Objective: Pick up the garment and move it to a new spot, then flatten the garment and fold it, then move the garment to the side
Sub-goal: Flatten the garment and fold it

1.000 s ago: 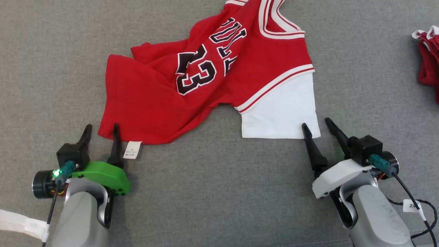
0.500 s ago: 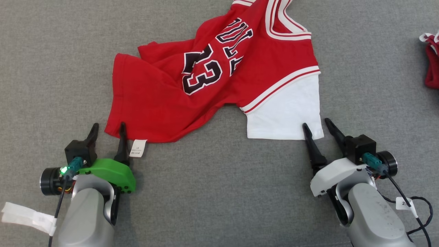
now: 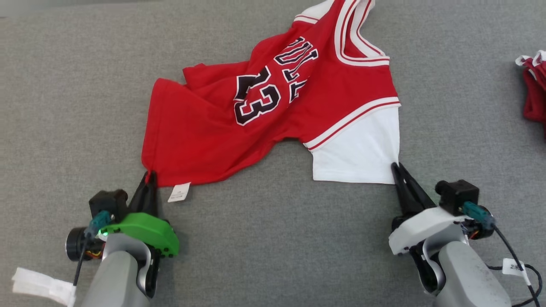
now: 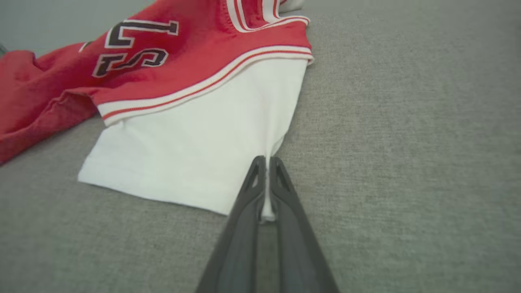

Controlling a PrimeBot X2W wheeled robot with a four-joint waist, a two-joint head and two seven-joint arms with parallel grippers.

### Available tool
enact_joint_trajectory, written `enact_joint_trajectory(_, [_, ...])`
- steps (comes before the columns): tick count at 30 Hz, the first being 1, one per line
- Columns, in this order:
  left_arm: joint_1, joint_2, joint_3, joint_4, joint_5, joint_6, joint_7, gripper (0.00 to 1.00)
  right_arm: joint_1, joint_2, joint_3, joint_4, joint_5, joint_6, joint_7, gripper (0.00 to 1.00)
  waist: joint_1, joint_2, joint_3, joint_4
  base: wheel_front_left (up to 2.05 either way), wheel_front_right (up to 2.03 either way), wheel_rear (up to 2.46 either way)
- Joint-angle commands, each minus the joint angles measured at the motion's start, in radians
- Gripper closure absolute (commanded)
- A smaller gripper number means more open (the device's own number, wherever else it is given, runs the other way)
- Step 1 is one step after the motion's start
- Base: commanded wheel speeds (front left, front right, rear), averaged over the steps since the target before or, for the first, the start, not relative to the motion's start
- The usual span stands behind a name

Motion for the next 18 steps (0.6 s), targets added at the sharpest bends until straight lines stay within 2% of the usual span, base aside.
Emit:
enact_joint_trajectory(1, [0.041,-0.004,0.012,-0.013,-0.030,-0.003,0.004,1.00,0.019,-0.005,-0.016,-0.033,0.032,0.000,0.000,1.00,0.0000,0.0000,-0.045,0.009,0.00,0.00,0.00])
enact_joint_trajectory(6, [0.097,-0.025,0.028,-0.159,-0.090,-0.003,0.003,1.00,0.062,-0.004,-0.044,-0.162,0.142,0.000,0.000,1.00,0.0000,0.0000,-0.121,0.019,0.00,0.00,0.00])
enact_joint_trajectory(11, [0.116,-0.023,0.019,-0.320,-0.138,-0.003,0.003,1.00,0.035,-0.005,-0.063,-0.301,0.212,0.000,-0.001,1.00,0.0000,0.0000,-0.184,0.022,0.00,0.00,0.00])
enact_joint_trajectory(14, [0.086,0.005,0.006,-0.401,-0.164,-0.003,0.003,1.00,-0.006,-0.003,-0.080,-0.370,0.223,0.000,-0.001,1.00,0.0000,0.0000,-0.216,0.022,0.00,0.00,0.00])
enact_joint_trajectory(18, [0.004,0.080,-0.028,-0.482,-0.230,-0.003,0.013,1.00,-0.119,-0.020,-0.095,-0.439,0.214,0.000,-0.001,1.00,0.0000,0.0000,-0.249,0.016,0.00,0.00,0.00])
